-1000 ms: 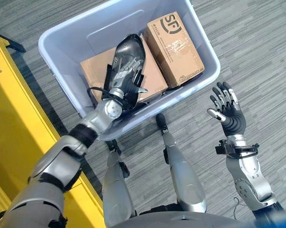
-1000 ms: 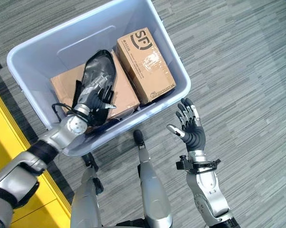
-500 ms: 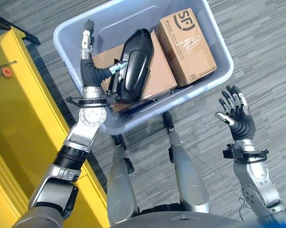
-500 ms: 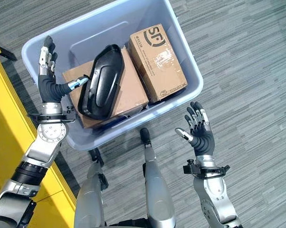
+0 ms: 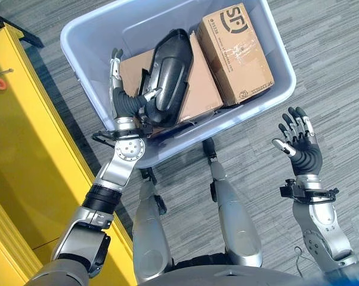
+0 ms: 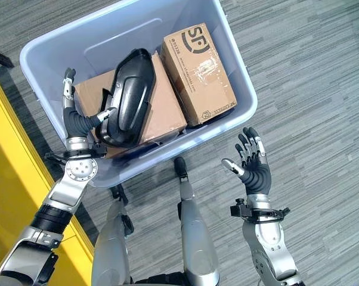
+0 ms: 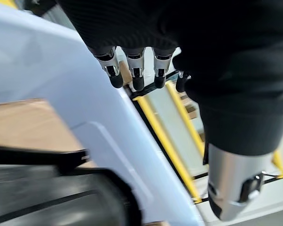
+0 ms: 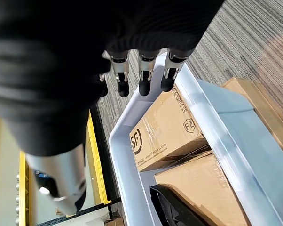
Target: Move parts from the plastic box to the shelf.
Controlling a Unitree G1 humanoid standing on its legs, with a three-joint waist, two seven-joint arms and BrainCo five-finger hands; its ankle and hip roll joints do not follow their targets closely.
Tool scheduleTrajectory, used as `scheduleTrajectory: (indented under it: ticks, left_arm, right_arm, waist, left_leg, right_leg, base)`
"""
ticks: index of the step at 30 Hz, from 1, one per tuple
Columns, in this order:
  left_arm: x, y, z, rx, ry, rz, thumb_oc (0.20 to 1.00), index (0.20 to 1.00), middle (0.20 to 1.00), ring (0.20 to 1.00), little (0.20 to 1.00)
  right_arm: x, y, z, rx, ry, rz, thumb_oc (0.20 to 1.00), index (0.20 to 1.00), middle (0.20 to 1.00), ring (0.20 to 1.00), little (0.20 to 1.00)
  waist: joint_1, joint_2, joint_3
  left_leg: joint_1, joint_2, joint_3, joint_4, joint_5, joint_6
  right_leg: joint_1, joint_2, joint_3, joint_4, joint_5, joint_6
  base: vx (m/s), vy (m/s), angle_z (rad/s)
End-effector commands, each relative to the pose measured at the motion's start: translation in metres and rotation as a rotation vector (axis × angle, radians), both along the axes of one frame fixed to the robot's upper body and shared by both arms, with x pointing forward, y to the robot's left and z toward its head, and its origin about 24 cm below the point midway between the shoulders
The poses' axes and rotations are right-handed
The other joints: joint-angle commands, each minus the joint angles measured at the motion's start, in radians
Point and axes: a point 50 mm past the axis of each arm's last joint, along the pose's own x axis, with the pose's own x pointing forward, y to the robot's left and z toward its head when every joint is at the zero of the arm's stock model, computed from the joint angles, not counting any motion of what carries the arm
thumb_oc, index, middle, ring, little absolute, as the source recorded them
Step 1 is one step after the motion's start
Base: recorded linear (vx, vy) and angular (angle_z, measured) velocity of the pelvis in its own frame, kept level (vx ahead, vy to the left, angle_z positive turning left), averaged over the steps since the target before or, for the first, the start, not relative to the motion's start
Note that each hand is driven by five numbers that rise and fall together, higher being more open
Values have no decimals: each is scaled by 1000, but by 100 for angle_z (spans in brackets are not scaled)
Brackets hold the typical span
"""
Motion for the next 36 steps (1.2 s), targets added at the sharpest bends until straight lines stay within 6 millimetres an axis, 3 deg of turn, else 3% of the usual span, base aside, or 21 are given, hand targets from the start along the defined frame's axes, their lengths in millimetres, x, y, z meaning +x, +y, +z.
scheduleTrajectory:
  ticks: [1,2,4,5,7,21,34,35,36]
  left_arm:
    - [5,7,17,10,-67,50,1000,1000,1000,1000,1000]
    - [5,8,17,9,-68,50,1000,1000,1000,1000,1000]
    - [10,8,12,2,-43,83,1000,1000,1000,1000,1000]
    - [11,9,10,-5,-29,93,1000,1000,1000,1000,1000]
    - [16,10,2,-36,6,123,1000,1000,1000,1000,1000]
    - [41,9,-12,-83,137,199,1000,1000,1000,1000,1000]
    - [54,30,-18,-201,231,298,1000,1000,1000,1000,1000]
    - [54,30,-19,-204,237,298,900,900,900,900,900]
    - [55,29,-20,-205,242,294,736,736,736,736,736]
  right_arm:
    - [2,-2,33,11,-171,-32,1000,1000,1000,1000,1000]
    - [2,-2,33,11,-171,-31,1000,1000,1000,1000,1000]
    - [3,-1,32,11,-166,-33,1000,1000,1000,1000,1000]
    - [4,0,32,9,-166,-32,1000,1000,1000,1000,1000]
    - [5,2,32,10,-163,-27,1000,1000,1000,1000,1000]
    - [9,8,37,21,-185,-18,1000,1000,1000,1000,1000]
    - [10,15,39,29,-197,7,1000,1000,1000,1000,1000]
    - [9,15,39,30,-196,8,1000,1000,1000,1000,1000]
    - [9,15,39,29,-196,10,1000,1000,1000,1000,1000]
  waist:
    - [-21,-20,10]
    - [-23,-24,10]
    - [-23,-22,10]
    - [-25,-28,10]
    - [-24,-25,10]
    - [-43,-34,10]
    - [-65,-53,10]
    - [-66,-54,10]
    - [-67,-54,10]
  left_leg:
    - [-15,-6,-13,135,-113,-1]
    - [-30,-7,-7,136,-86,5]
    - [-23,-5,-15,136,-112,-1]
    - [-41,-6,-7,138,-85,5]
    - [-36,-4,-13,140,-112,0]
    - [-100,-6,-20,156,-111,2]
    - [-185,6,-7,184,-123,7]
    - [-190,7,-6,188,-125,7]
    - [-194,7,-5,189,-127,8]
  right_leg:
    - [-21,-22,-18,169,-130,27]
    - [-35,-23,-15,167,-107,24]
    - [-30,-20,-17,171,-130,26]
    - [-47,-21,-14,170,-106,23]
    - [-42,-18,-18,175,-130,26]
    - [-108,-6,-15,198,-134,23]
    - [-206,10,-7,228,-133,28]
    - [-211,10,-7,231,-134,27]
    - [-216,10,-8,233,-134,29]
  base:
    - [0,0,0]
    - [91,22,-1]
    - [0,0,0]
    - [-79,-13,-2]
    - [46,15,0]
    - [7,2,0]
    - [2,-1,-1]
    - [20,14,-3]
    - [23,8,-5]
